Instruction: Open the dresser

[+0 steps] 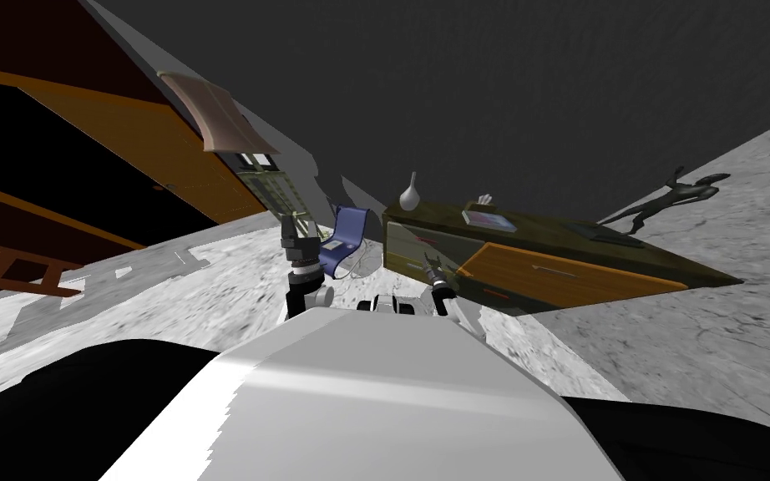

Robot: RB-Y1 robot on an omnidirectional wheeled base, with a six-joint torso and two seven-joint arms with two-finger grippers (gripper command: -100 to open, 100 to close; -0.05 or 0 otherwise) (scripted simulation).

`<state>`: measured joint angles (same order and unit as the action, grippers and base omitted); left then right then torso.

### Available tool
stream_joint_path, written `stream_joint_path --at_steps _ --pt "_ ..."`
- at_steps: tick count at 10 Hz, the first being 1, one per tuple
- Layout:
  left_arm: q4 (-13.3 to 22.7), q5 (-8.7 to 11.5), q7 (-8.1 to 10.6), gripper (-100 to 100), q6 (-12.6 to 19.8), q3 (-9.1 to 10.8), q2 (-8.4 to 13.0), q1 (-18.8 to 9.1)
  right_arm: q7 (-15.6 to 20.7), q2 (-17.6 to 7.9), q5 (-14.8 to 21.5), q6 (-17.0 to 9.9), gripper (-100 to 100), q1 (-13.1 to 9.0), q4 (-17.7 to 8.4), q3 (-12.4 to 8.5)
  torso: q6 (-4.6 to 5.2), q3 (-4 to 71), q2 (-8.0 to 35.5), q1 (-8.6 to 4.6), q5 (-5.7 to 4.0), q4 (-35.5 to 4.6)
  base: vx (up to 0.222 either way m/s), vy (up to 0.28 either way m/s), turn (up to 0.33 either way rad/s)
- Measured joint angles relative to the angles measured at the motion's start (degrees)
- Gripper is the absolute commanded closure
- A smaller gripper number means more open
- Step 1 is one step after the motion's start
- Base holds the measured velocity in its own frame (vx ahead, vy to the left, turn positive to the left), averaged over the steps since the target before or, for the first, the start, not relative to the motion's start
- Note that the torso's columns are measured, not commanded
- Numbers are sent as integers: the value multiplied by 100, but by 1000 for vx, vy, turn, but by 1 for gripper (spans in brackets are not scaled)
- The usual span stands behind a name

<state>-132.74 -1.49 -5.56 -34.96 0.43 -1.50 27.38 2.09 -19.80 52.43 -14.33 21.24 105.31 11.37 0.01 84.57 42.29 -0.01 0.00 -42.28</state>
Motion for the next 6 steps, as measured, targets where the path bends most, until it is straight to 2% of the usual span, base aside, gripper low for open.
stream_joint_path --at_steps 2,3,5,6 --pt "0 0 0 0 0 0 0 0 -18 -57 325 -279 -100 -77 -264 81 0 0 1 -1 0 0 83 56 31" --pt "0 0 0 0 0 0 0 0 -13 -194 389 -467 -100 -148 -397 164 -1 2 -4 2 0 0 72 52 23" --pt "0 0 0 0 0 0 0 0 -25 -157 692 -607 -100 -162 -530 193 0 -10 17 -5 -2 -5 31 38 23" --pt "0 0 0 0 0 0 0 -1 -17 -179 838 -747 -100 -237 -694 264 -2 -6 7 2 -1 -3 61 50 21"
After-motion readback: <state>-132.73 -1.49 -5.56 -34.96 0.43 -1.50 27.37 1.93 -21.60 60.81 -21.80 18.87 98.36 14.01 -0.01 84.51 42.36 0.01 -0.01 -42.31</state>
